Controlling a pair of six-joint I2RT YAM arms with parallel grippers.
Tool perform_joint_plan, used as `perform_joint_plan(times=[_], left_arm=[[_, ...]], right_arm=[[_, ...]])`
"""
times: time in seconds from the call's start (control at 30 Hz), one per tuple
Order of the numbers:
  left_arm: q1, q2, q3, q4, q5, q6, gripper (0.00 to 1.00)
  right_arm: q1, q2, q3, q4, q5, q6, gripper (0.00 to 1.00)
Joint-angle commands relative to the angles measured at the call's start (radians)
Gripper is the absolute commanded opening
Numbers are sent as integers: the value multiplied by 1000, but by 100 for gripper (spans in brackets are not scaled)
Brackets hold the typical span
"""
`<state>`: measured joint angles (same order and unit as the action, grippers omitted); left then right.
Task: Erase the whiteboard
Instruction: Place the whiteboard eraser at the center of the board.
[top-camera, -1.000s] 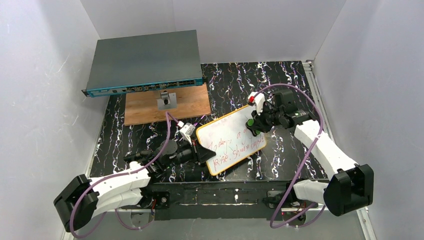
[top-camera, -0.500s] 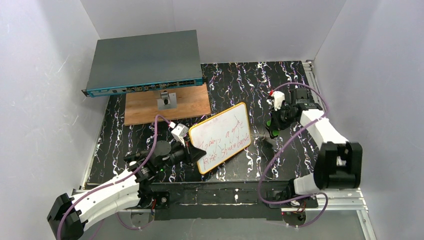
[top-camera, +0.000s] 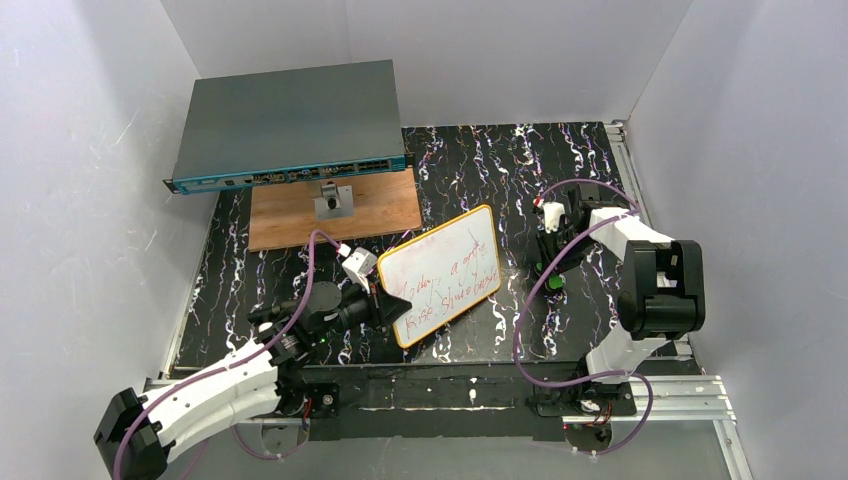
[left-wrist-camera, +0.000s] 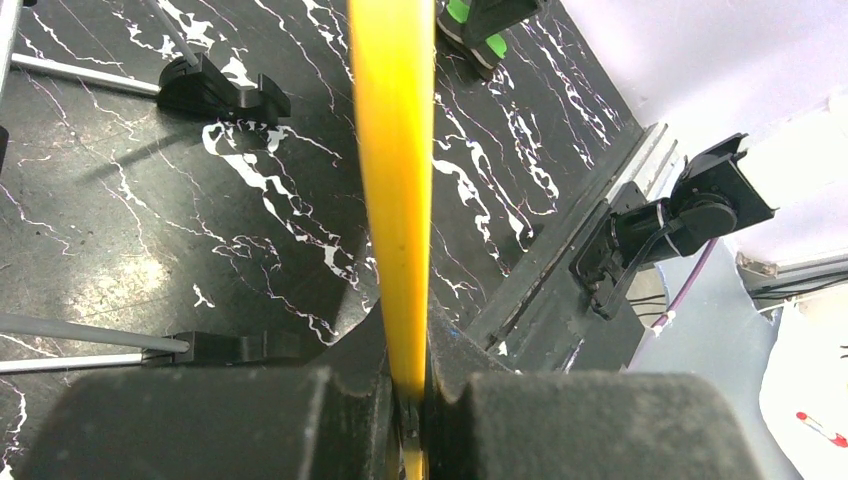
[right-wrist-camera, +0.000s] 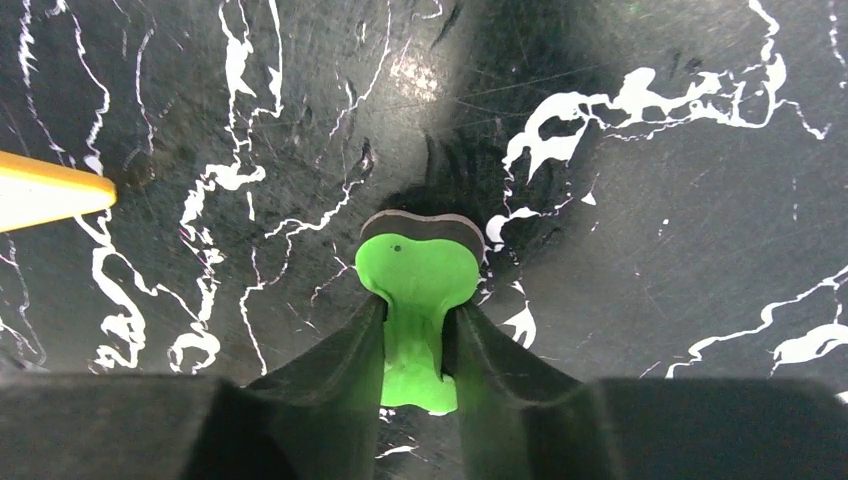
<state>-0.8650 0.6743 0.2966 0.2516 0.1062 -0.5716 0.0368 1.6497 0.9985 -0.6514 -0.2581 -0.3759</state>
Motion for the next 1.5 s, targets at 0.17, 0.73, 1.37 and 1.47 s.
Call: perform_joint_plan(times=[0.17,0.73,1.37,1.47], left_arm=[[2,-52,33,111,23,15,0],[3,-38,20,153,45,12,0],[3,-16,28,175,69,1,0],[2,-20,29,175,70,1,0]], right_arm=[[-2,1,43,-43,-3,11,60],[-10,-107,40,-32,-4,-11,77],[-86,5,72,-16,171,36,82],[-96,24,65,3,218,26,83]])
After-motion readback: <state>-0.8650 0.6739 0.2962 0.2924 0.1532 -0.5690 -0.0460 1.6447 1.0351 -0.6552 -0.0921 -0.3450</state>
